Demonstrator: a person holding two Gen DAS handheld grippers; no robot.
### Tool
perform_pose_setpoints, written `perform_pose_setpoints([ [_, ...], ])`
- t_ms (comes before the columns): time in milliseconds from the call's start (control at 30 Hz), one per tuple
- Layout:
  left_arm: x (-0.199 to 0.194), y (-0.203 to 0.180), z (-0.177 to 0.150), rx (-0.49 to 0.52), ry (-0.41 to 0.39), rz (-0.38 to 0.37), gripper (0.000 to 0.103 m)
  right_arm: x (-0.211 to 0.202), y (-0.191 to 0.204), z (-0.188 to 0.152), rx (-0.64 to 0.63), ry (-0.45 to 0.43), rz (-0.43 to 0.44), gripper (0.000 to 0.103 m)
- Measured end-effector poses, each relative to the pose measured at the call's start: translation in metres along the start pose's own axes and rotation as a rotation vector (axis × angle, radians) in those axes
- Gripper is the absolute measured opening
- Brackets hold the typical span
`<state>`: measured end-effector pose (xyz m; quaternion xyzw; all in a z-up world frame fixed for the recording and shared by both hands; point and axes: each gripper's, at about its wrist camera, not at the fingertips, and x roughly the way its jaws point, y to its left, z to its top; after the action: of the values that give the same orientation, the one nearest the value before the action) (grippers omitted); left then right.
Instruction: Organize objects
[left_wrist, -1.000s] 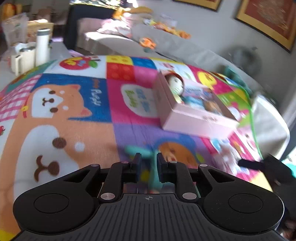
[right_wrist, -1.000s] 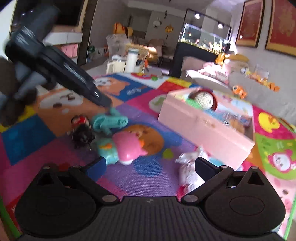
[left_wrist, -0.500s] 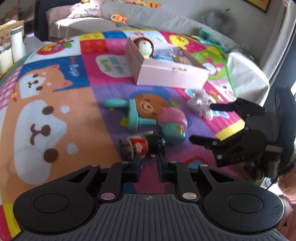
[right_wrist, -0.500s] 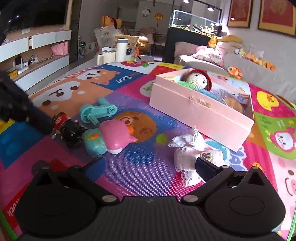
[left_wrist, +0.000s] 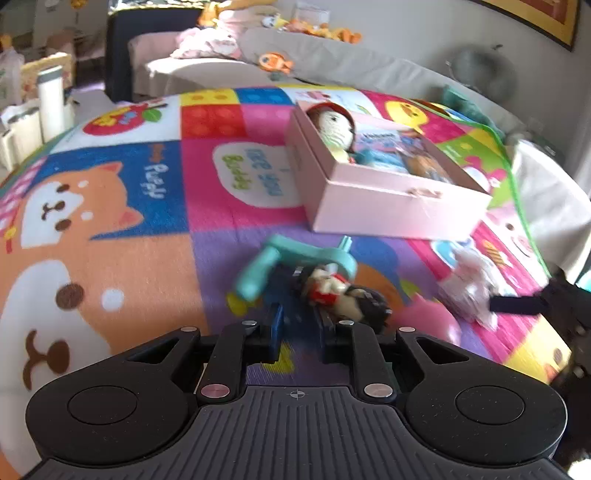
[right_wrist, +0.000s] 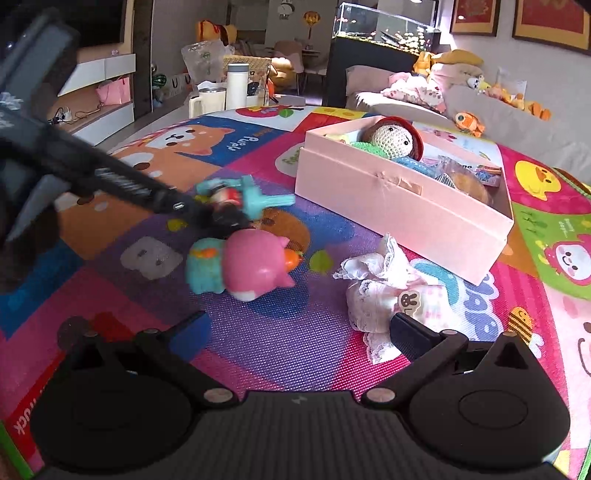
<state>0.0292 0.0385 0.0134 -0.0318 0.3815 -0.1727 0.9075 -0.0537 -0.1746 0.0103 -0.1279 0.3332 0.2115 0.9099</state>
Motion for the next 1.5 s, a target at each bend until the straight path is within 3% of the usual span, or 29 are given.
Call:
perform_pose_setpoints([
  [100, -0.008, 0.002, 0.000, -0.005, 0.010, 0.020, 0.020, 0.001, -0.003, 0.001, 0.017, 0.007, 0.015, 0.103],
  [300, -0.030, -0.007, -0.020, 0.141, 0.075, 0.043, 0.021, 0.004, -0.008, 0.002, 0.044, 0.022, 0.046, 0.103],
  [400, -0.029, -0.015, -0.023, 0.178, 0.077, 0.018, 0.041, 0.004, -0.009, 0.002, 0.047, 0.027, 0.050, 0.103],
  [467, -0.024, -0.023, -0.023, 0.210, 0.090, -0.016, 0.072, 0.004, -0.010, 0.002, 0.050, 0.036, 0.063, 0.103],
  [533, -0.019, -0.034, -0.025, 0.260, 0.111, -0.036, 0.089, 0.003, -0.011, 0.002, 0.051, 0.042, 0.073, 0.103],
  [567, -0.016, -0.038, -0.026, 0.280, 0.116, -0.028, 0.091, 0.003, -0.011, 0.002, 0.048, 0.042, 0.075, 0.103],
  [667, -0.016, -0.043, -0.025, 0.302, 0.125, -0.032, 0.088, -0.006, -0.015, 0.000, 0.040, 0.044, 0.090, 0.103],
  [733, -0.025, -0.040, -0.023, 0.285, 0.110, -0.058, 0.083, -0.025, -0.024, -0.003, 0.053, -0.014, 0.080, 0.103],
  [867, -0.049, -0.047, -0.012, 0.241, 0.048, -0.154, 0.082, -0.057, -0.054, -0.008, 0.126, -0.122, -0.016, 0.103],
  [967, -0.053, -0.067, -0.006, 0.199, 0.021, -0.198, 0.082, -0.061, -0.076, -0.009, 0.211, -0.137, -0.095, 0.103],
  [1100, -0.026, -0.090, -0.006, 0.194, 0.061, -0.101, 0.079, -0.058, -0.084, -0.012, 0.279, -0.136, -0.122, 0.103],
  [1133, -0.018, -0.092, -0.006, 0.193, 0.076, -0.056, 0.071, -0.057, -0.084, -0.014, 0.282, -0.135, -0.117, 0.103],
  [1167, -0.011, -0.093, -0.005, 0.184, 0.088, -0.035, 0.054, -0.057, -0.082, -0.014, 0.277, -0.136, -0.116, 0.103],
  [1200, -0.008, -0.092, -0.005, 0.169, 0.095, -0.028, 0.050, -0.056, -0.081, -0.013, 0.267, -0.135, -0.119, 0.103],
  [1433, -0.017, -0.079, -0.004, 0.132, 0.067, -0.057, 0.048, -0.040, -0.071, -0.004, 0.233, -0.088, -0.076, 0.103],
  [1500, -0.020, -0.077, -0.005, 0.129, 0.068, -0.054, 0.048, -0.026, -0.066, 0.001, 0.229, -0.062, -0.066, 0.098],
])
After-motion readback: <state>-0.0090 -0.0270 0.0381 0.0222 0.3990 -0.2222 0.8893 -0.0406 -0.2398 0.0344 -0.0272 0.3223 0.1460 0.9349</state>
